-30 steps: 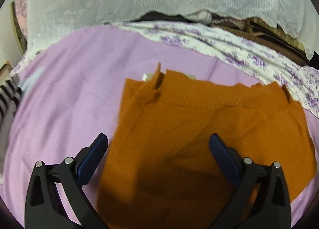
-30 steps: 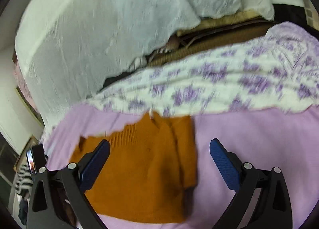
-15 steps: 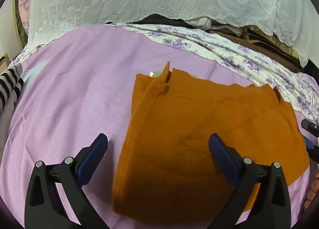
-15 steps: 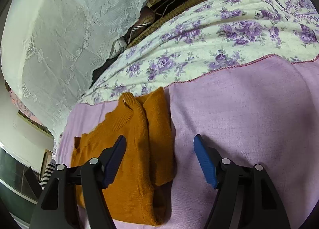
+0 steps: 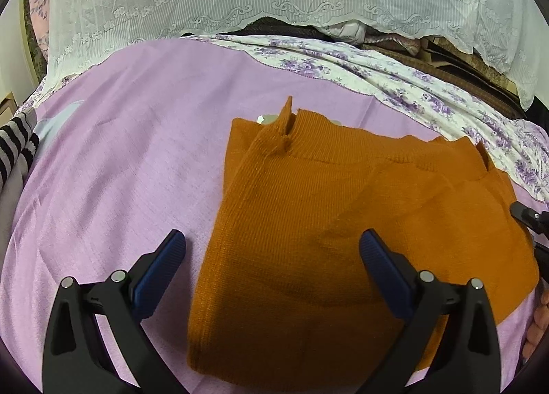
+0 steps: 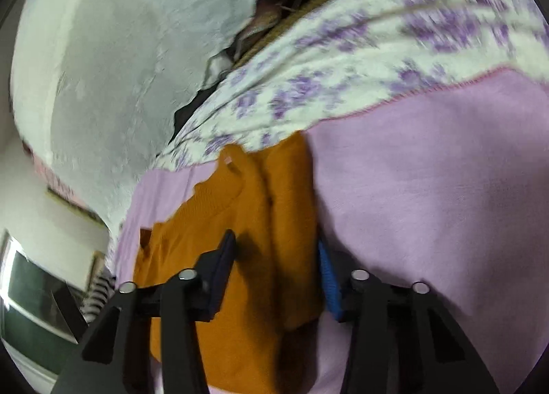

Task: Fold small clothes

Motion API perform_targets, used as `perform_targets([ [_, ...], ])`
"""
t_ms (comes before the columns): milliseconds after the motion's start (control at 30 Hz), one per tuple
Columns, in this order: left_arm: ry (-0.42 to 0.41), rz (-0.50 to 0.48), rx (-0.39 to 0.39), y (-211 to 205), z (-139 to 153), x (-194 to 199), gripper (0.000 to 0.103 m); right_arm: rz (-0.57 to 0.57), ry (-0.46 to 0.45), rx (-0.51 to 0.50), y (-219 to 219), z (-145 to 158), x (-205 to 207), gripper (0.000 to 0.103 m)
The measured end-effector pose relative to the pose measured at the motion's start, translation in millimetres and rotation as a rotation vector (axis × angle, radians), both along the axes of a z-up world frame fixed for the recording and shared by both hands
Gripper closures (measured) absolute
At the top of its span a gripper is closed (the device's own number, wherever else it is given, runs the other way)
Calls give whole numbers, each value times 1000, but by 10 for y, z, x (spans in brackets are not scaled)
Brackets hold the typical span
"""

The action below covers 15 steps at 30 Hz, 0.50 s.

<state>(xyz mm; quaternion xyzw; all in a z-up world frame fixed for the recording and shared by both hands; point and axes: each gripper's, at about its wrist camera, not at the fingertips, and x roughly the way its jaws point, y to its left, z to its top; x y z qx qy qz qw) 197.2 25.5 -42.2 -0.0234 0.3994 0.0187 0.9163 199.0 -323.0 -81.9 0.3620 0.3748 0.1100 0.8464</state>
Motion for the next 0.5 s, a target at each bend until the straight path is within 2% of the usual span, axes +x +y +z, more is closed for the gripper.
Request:
perform_targets([
  [200,-11,12,16,-7,25,-6,4,87,-43,-127,312,133,-47,59],
  [267,-50,3,41,-74,95,-39,4,88,-58,-119,319,162,-56,62],
  [367,-80,-23,96,-237,148,-18,4,70,-29,-82,244,93,-11,67],
  [433,-39,-32,158,-342,54,66,4,70,-22,-70,233,71,-3,67],
  [500,-6,-36,144,-320,2,124,4,68,-29,-103,245,77,-5,68],
])
